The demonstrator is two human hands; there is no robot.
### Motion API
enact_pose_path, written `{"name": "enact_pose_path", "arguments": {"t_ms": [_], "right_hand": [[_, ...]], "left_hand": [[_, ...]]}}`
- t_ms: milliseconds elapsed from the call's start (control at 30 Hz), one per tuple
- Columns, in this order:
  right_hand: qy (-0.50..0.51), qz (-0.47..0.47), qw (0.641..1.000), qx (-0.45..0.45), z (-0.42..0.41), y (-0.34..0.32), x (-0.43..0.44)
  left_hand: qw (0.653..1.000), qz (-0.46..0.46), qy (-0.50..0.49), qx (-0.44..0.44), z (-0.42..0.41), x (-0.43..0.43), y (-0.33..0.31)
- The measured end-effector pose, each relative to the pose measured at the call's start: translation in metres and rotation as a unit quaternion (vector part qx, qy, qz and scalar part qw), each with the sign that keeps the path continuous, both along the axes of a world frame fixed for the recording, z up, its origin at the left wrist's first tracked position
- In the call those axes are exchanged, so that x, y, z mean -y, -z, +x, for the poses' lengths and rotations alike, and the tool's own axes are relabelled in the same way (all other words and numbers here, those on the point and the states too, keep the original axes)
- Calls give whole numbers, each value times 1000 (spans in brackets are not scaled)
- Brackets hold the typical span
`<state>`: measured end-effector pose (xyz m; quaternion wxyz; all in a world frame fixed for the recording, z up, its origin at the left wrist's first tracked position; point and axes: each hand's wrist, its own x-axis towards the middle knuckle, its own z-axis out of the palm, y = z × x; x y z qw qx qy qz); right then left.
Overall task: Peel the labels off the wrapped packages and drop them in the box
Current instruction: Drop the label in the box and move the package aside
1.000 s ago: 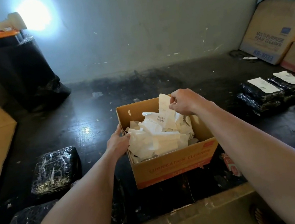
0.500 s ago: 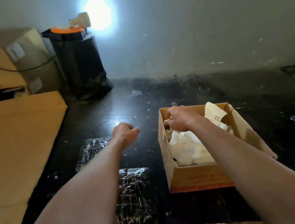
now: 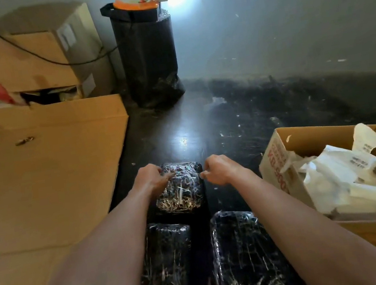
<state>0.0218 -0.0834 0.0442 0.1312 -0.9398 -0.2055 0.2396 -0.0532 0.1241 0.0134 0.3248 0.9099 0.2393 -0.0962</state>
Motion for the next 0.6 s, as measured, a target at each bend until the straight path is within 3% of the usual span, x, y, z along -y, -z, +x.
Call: {"name": "enact_pose_path", "arguments": {"t_ms": [333, 467, 600], "right_hand": [[121, 9, 988, -97, -9, 77, -41], [202, 54, 968, -142, -12, 85, -47], [239, 74, 961, -119, -13, 89, -50]], "left_hand": [[992, -82, -14, -90, 1, -44, 64], [973, -199, -62, -99, 5, -45, 89], [948, -292, -95, -78, 9, -47, 102]]}}
